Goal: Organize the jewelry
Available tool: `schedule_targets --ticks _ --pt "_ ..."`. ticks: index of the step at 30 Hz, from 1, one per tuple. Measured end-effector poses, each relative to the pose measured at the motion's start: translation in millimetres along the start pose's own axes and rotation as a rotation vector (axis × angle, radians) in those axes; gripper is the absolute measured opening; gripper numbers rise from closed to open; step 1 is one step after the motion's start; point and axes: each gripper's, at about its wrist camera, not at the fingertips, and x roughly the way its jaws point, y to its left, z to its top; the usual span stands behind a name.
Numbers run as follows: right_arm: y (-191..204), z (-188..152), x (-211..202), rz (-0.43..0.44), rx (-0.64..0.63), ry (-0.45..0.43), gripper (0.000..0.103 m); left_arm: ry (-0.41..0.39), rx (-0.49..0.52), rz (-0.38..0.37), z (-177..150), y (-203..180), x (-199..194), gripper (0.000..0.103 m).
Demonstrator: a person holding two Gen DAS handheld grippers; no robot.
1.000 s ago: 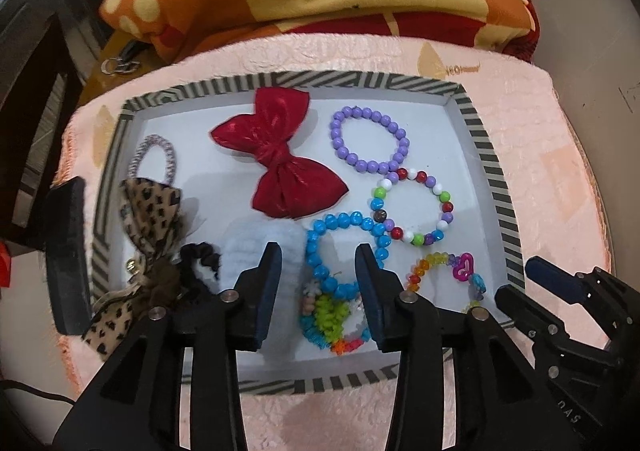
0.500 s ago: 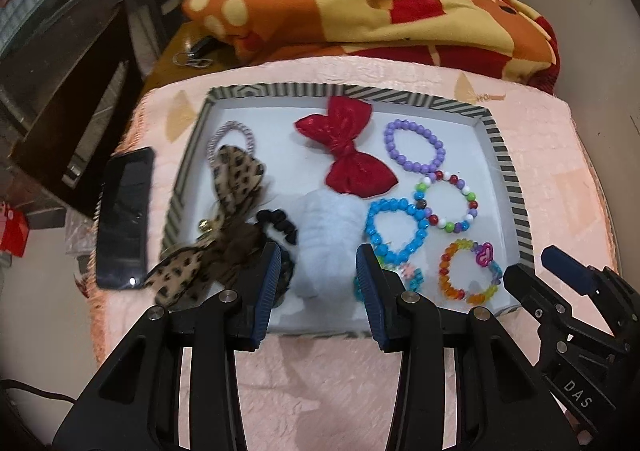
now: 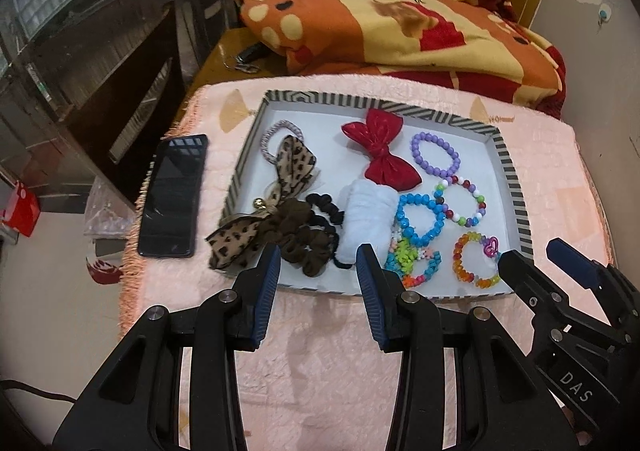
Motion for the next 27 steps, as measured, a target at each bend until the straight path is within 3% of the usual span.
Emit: schedule_targets --ticks 27 --pt "7.3 0.4 -18.1 -0.003 0.001 -0.031 0.075 -0.053 -0.042 0.059 -12.0 13.0 -28.6 0.039"
